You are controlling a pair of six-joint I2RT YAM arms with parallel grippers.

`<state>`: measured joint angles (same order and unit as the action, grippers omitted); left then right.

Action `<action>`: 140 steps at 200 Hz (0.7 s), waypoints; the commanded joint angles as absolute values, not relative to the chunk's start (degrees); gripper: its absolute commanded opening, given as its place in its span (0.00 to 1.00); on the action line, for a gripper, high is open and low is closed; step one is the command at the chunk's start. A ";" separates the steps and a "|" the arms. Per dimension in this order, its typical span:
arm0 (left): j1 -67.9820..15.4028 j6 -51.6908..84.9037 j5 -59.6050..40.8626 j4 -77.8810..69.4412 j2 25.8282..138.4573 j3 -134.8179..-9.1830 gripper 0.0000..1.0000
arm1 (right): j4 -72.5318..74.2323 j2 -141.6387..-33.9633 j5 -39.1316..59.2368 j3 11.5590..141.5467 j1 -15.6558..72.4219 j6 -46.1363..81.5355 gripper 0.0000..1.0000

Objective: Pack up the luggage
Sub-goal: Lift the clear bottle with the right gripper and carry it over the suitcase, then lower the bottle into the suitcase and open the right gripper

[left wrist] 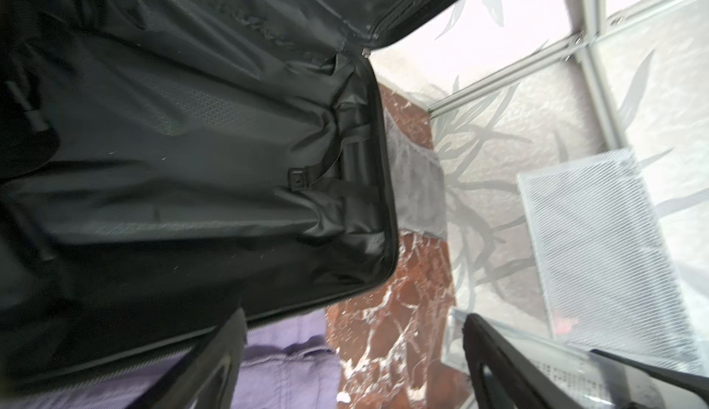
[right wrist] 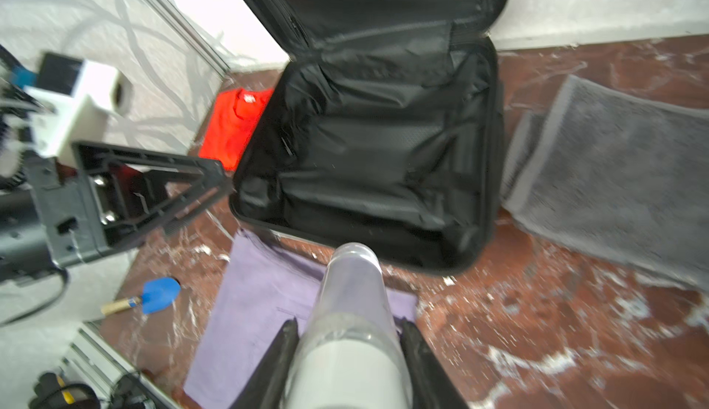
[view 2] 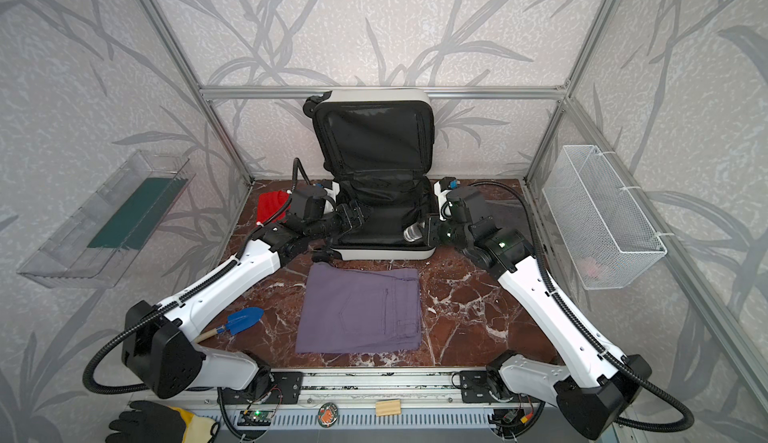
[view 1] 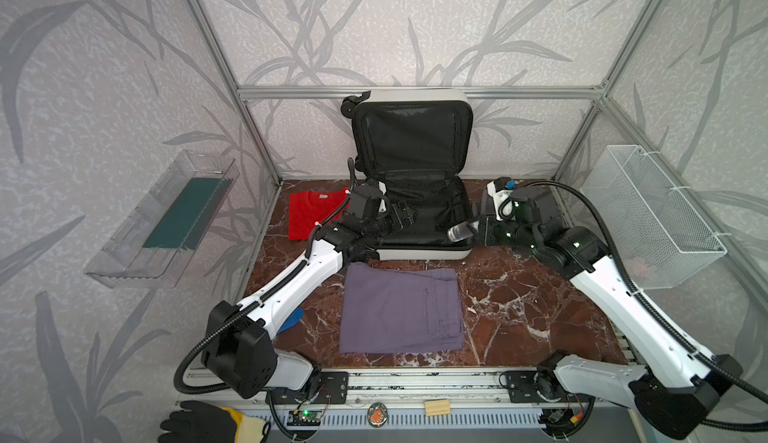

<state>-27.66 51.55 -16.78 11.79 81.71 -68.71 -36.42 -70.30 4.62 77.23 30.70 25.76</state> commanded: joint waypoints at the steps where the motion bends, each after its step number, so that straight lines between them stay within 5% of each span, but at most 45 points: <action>1: -25.59 60.94 -22.84 5.15 82.93 -69.68 0.90 | -26.40 -73.41 8.28 80.04 30.87 30.23 0.11; 56: -24.52 77.42 -27.90 -10.35 84.75 -64.64 0.90 | -14.37 -79.82 11.13 80.86 30.87 40.56 0.11; 140: -24.48 84.46 -25.97 -17.05 85.76 -60.86 0.90 | 0.59 -87.26 15.99 78.79 29.86 51.87 0.11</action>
